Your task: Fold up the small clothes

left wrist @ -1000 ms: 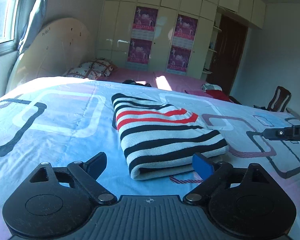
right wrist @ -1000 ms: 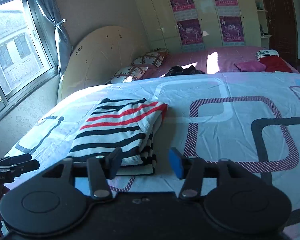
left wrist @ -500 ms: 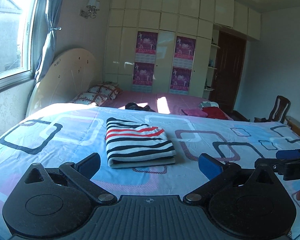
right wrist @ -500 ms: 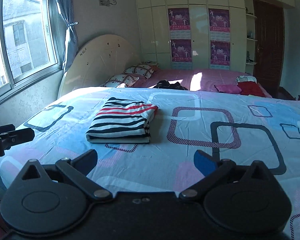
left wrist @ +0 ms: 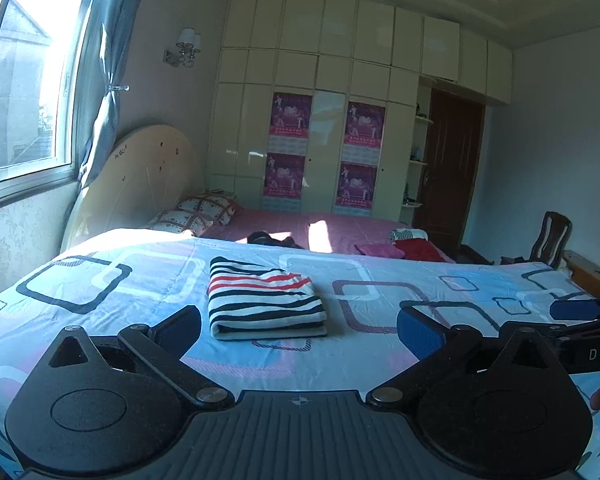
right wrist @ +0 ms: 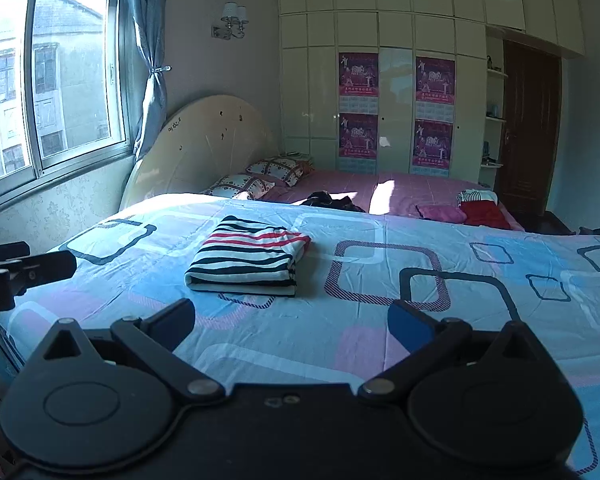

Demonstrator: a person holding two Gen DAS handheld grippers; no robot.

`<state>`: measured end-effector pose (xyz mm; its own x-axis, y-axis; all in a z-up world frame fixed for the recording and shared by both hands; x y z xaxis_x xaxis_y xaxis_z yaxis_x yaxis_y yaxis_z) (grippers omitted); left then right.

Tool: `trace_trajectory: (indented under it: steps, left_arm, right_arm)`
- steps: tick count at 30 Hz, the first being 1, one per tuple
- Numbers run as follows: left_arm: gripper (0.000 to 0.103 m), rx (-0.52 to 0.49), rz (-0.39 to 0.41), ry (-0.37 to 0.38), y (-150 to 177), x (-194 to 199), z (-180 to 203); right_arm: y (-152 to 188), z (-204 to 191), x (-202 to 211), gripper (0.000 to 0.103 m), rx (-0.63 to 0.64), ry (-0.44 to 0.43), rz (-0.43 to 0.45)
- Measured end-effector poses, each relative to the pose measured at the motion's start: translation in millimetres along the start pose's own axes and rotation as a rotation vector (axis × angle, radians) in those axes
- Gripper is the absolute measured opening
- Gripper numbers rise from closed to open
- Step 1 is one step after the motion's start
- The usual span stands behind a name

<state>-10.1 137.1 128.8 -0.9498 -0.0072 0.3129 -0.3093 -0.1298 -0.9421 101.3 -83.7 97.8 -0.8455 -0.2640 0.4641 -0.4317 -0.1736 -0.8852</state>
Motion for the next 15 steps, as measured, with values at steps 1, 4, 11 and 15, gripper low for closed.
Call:
trace_trajectory:
  steps: [1, 4, 11, 15]
  left_arm:
    - [0.103, 0.001, 0.005, 0.0, -1, 2, 1]
    - [0.103, -0.009, 0.015, 0.001, -1, 8, 3]
    - [0.103, -0.004, 0.024, -0.002, -3, 13, 2]
    - [0.103, -0.016, 0.025, 0.001, -5, 13, 3]
  right_arm:
    - [0, 0, 3, 0.103, 0.0, 0.0, 0.004]
    - [0, -1, 8, 0.103, -0.007, 0.001, 0.014]
    - [-2, -3, 16, 0.103, -0.006, 0.008, 0.041]
    - [-3, 0, 16, 0.103, -0.016, 0.013, 0.046]
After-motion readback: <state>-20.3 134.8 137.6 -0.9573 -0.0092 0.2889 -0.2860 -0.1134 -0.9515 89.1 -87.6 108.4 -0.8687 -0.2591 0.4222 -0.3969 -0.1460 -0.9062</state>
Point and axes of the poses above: each gripper's, at about its wrist camera, not at the fingertips, and x roughly against the way its jaws point, z to its right, y to its underside, the point moved 7 cm from there along -x, roughly the way its jaws point, and after that the axes turned 4 degrees about y, right-handed, at the moved point
